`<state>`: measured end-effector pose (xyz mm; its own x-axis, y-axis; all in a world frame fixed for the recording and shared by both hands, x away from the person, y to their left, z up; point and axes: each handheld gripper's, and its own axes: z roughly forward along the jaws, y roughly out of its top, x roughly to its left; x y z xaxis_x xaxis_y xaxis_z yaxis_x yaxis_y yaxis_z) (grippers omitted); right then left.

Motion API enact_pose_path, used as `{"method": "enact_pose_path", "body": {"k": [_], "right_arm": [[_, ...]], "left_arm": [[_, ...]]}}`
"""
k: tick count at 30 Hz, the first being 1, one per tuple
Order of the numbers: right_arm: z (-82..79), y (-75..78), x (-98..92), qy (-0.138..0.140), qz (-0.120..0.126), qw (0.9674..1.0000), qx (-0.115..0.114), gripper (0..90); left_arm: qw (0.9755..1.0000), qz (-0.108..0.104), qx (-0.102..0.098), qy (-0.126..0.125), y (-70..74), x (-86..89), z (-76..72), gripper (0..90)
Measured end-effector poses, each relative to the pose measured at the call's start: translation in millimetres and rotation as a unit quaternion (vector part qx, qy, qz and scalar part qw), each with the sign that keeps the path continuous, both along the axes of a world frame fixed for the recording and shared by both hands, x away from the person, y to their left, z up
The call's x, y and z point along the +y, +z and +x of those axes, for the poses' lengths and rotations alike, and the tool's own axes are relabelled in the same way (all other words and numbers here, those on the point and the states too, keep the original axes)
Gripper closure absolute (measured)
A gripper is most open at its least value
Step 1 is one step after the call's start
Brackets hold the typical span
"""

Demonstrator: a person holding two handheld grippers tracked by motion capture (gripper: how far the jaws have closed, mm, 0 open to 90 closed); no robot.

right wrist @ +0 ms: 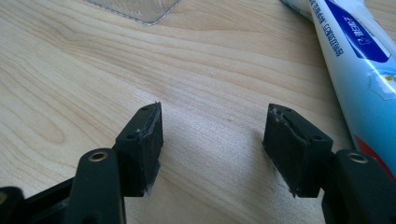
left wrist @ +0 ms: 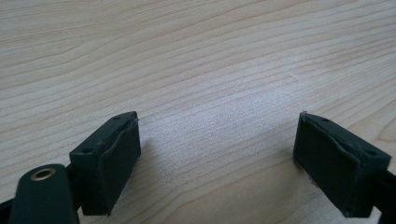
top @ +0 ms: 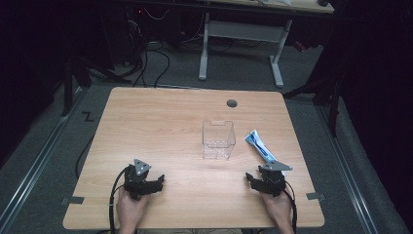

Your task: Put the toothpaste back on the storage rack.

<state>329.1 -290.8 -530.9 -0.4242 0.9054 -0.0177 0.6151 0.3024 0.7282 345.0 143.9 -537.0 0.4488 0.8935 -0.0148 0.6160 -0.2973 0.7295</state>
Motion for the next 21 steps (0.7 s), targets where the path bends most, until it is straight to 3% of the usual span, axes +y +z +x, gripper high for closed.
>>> {"method": "enact_pose_path", "body": {"k": [21], "right_arm": [[0.2, -0.1, 0.7, -0.003, 0.000, 1.0000, 0.002, 34.7]], "left_arm": [[1.0000, 0.000, 0.000, 0.000, 0.1, 0.1, 0.0, 15.0]]}}
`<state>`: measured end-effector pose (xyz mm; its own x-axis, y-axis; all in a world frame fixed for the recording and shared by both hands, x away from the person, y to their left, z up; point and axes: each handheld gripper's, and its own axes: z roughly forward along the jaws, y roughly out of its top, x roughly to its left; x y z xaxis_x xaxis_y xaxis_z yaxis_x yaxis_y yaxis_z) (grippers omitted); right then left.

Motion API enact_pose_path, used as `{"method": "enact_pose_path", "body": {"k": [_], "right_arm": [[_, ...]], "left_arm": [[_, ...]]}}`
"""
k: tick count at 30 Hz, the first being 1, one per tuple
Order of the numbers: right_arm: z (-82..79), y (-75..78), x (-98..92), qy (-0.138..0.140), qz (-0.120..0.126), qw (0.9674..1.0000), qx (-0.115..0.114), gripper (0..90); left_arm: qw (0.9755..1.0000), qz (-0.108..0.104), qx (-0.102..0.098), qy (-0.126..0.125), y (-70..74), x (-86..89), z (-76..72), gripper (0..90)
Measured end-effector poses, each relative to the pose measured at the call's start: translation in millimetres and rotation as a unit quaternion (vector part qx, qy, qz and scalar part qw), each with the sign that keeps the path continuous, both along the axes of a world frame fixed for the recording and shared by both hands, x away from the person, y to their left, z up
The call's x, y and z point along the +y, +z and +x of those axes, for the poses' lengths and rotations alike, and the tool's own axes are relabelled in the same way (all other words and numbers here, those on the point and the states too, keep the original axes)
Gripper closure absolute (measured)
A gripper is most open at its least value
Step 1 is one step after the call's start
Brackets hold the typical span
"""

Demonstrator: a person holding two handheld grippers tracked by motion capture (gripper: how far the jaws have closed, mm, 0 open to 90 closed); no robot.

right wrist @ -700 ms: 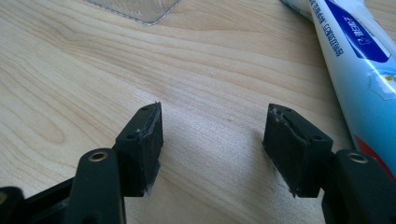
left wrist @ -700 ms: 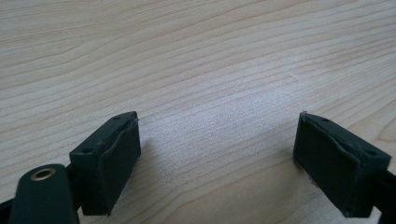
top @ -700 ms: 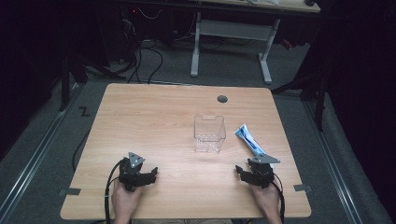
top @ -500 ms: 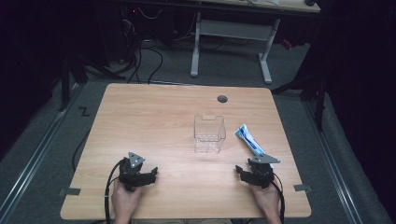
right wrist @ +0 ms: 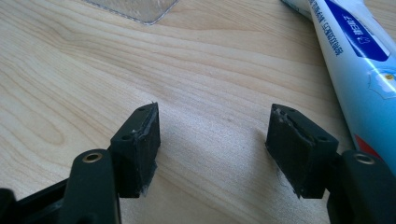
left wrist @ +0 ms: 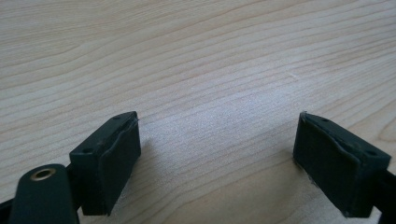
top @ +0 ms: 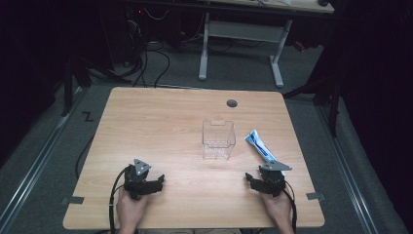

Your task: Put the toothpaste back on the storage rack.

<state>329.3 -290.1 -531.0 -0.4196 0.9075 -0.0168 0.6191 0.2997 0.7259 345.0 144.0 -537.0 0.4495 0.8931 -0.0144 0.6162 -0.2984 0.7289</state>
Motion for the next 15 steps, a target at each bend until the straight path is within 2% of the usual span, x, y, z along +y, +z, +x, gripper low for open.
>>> {"method": "enact_pose_path", "body": {"k": [6, 11, 15], "right_arm": [[0.0, 0.0, 0.1, 0.001, 0.000, 1.0000, 0.000, 34.4], [0.3, -0.2, 0.9, 0.012, -0.001, 0.9999, 0.003, 29.1], [0.2, -0.2, 1.1, 0.016, -0.002, 0.9999, 0.003, 28.7]], "left_arm": [[1.0000, 0.000, 0.000, 0.000, 0.1, 0.1, 0.0, 15.0], [1.0000, 0.000, 0.000, 0.000, 0.1, 0.0, 0.0, 15.0], [1.0000, 0.000, 0.000, 0.000, 0.1, 0.1, 0.0, 15.0]]}}
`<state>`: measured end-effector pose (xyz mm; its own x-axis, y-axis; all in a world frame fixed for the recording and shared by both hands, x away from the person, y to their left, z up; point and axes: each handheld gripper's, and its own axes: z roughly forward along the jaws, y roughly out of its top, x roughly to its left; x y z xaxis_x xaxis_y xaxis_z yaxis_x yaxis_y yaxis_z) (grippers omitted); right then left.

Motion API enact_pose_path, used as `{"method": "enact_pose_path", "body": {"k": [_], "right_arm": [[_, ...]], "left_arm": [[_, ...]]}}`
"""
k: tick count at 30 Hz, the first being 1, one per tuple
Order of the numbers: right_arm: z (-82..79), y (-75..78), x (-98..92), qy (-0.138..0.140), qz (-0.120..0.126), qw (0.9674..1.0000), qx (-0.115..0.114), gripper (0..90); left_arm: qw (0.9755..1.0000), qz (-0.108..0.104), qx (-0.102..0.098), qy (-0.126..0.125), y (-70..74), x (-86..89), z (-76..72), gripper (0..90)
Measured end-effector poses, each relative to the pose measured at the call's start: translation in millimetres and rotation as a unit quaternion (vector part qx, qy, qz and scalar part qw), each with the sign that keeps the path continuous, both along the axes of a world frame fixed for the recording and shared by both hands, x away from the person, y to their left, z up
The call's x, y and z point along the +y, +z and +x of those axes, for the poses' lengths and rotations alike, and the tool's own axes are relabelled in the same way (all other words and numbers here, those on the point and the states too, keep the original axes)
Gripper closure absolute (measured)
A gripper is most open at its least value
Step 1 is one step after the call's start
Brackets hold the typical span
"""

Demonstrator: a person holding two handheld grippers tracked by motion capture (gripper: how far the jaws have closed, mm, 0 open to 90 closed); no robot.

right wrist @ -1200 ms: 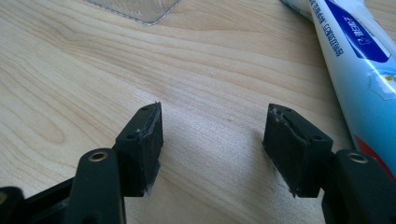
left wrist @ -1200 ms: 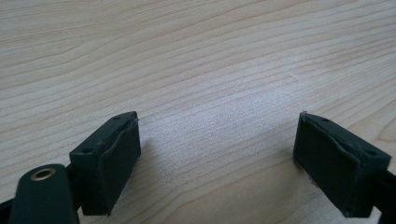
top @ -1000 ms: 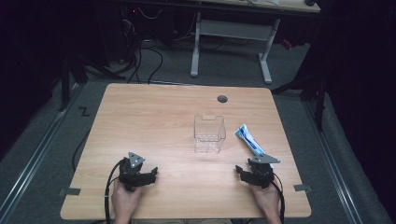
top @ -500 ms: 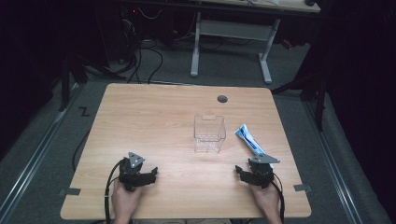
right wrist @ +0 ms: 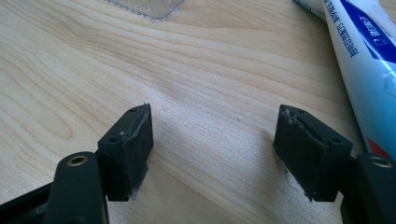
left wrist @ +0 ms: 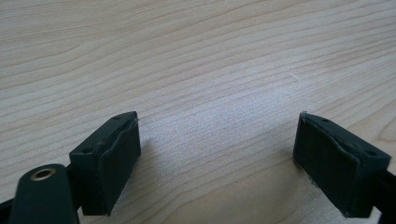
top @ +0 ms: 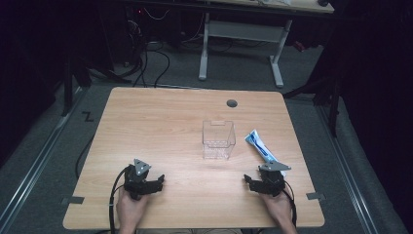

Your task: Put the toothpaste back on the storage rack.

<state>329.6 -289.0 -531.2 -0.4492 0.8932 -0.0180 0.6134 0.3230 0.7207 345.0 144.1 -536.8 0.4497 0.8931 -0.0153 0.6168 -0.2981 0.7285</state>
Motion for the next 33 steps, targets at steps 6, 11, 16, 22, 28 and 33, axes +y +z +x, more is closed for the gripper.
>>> {"method": "enact_pose_path", "body": {"k": [6, 11, 16, 22, 28, 33], "right_arm": [[-0.2, 0.1, 0.8, -0.008, 0.003, 1.0000, 0.001, 28.9], [-1.2, 2.0, -1.1, -0.017, 0.005, 0.9998, 0.005, 37.5], [-3.6, 3.7, -2.5, -0.017, 0.009, 0.9998, 0.008, 40.8], [-7.5, 6.3, -3.3, -0.013, 0.016, 0.9998, 0.002, 41.8], [-12.5, 7.4, -6.4, -0.021, 0.033, 0.9992, -0.006, 41.8], [-16.1, 6.1, -13.6, -0.043, 0.064, 0.9970, -0.008, 40.1]], "left_arm": [[1.0000, 0.000, 0.000, 0.000, 0.0, 0.0, 0.0, 15.0], [1.0000, 0.000, 0.000, 0.000, 0.0, 0.0, 0.0, 15.0], [1.0000, 0.000, 0.000, 0.000, 0.0, 0.1, 0.1, 15.0], [1.0000, 0.000, 0.000, 0.000, 0.0, 0.0, 0.0, 15.0], [1.0000, 0.000, 0.000, 0.000, 0.0, 0.0, 0.0, 15.0], [1.0000, 0.000, 0.000, 0.000, 0.0, 0.0, 0.0, 15.0]]}}
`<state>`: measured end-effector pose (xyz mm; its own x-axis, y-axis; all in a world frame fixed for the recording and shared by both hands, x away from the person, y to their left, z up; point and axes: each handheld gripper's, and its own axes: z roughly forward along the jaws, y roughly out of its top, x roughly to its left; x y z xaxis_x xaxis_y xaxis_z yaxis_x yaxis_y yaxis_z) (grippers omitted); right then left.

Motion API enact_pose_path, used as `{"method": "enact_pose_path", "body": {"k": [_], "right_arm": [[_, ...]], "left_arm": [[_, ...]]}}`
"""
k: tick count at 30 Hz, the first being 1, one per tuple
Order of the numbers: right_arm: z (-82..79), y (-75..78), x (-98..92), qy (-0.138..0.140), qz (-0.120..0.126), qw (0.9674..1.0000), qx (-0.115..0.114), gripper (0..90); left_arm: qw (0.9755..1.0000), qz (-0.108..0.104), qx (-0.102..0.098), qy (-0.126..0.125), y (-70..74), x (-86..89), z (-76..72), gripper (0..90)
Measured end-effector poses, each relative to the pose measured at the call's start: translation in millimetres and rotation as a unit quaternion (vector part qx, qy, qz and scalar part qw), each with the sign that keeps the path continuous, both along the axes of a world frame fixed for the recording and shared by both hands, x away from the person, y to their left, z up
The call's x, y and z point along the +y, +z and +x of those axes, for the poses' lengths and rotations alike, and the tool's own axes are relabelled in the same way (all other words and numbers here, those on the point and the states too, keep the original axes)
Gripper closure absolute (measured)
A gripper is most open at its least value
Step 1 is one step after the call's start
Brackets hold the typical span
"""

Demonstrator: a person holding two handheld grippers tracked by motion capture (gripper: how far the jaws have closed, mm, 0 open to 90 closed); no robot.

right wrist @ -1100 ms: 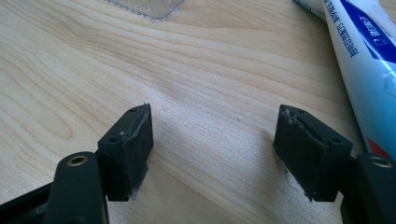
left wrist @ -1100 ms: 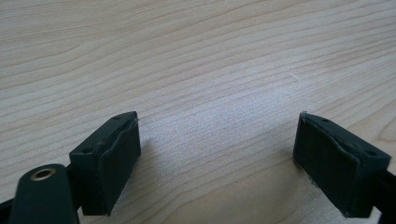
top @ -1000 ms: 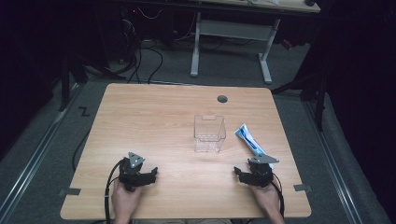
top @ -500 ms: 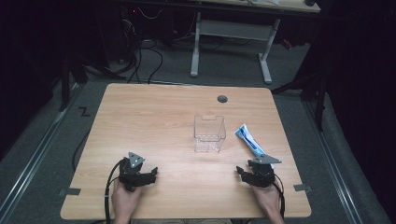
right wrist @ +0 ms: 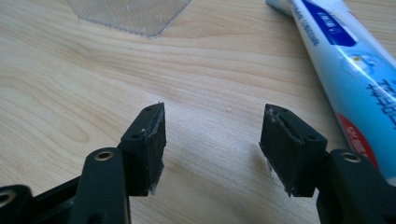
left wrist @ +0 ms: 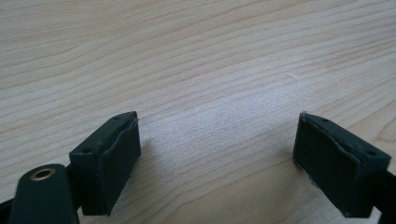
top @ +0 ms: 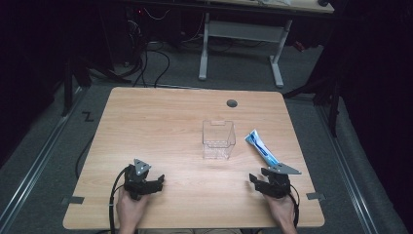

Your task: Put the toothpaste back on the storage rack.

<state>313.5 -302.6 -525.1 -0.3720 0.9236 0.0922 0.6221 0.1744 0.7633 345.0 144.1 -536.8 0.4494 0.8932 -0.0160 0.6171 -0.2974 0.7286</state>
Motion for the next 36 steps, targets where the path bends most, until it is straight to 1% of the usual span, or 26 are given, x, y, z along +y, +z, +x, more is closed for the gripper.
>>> {"method": "enact_pose_path", "body": {"k": [1, 2, 3, 5, 7, 10, 13, 16, 18, 22, 29, 32, 34, 36], "right_arm": [[-0.8, 0.2, -1.0, -0.004, 0.006, 1.0000, 0.001, 40.0], [-1.1, 0.3, -2.7, -0.002, 0.009, 1.0000, 0.003, 40.1], [-2.0, 0.6, -3.3, -0.001, 0.013, 0.9999, 0.009, 40.2], [-4.0, 0.8, -4.0, 0.002, 0.014, 0.9998, 0.013, 40.3], [-6.7, 2.5, -4.9, 0.003, 0.010, 0.9999, 0.007, 40.2], [-7.8, 3.1, -6.8, 0.003, 0.012, 0.9999, 0.006, 38.8], [-10.5, 3.6, -11.2, -0.005, 0.016, 0.9999, 0.001, 37.7], [-12.7, 3.7, -15.6, -0.008, 0.014, 0.9999, -0.001, 37.3], [-14.7, 3.9, -18.6, -0.010, 0.014, 0.9998, 0.003, 37.1], [-17.8, 3.7, -24.0, -0.013, 0.012, 0.9999, 0.002, 37.0], [-22.6, 7.1, -31.5, -0.015, 0.012, 0.9998, -0.008, 40.4], [-23.4, 7.9, -33.4, -0.014, 0.013, 0.9998, -0.008, 41.6], [-23.4, 7.8, -34.2, -0.009, 0.015, 0.9998, -0.001, 42.4], [-23.4, 7.8, -34.6, -0.006, 0.011, 0.9999, -0.002, 43.3]], "left_arm": [[1.0000, 0.000, 0.000, 0.000, 0.0, 0.0, 0.0, 15.0], [1.0000, 0.000, 0.000, 0.000, 0.0, 0.0, 0.0, 15.0], [1.0000, 0.000, 0.000, 0.000, 0.0, 0.0, 0.0, 15.0], [1.0000, 0.000, 0.000, 0.000, 0.0, 0.0, 0.0, 15.0], [1.0000, 0.000, 0.000, 0.000, 0.0, 0.0, 0.0, 15.0], [1.0000, 0.000, 0.000, 0.000, 0.0, 0.0, 0.0, 15.0], [1.0000, 0.000, 0.000, 0.000, 0.0, 0.0, 0.0, 15.0], [1.0000, 0.000, 0.000, 0.000, 0.0, 0.1, 0.0, 15.0], [1.0000, 0.000, 0.000, 0.000, 0.0, 0.1, 0.0, 15.0], [1.0000, 0.000, 0.000, 0.000, 0.0, 0.0, 0.0, 15.0], [1.0000, 0.000, 0.000, 0.000, 0.0, 0.1, 0.0, 15.0], [1.0000, 0.000, 0.000, 0.000, 0.0, 0.0, 0.0, 15.0], [1.0000, 0.000, 0.000, 0.000, 0.0, 0.0, 0.0, 15.0], [1.0000, 0.000, 0.000, 0.000, 0.0, 0.0, 0.0, 15.0]]}}
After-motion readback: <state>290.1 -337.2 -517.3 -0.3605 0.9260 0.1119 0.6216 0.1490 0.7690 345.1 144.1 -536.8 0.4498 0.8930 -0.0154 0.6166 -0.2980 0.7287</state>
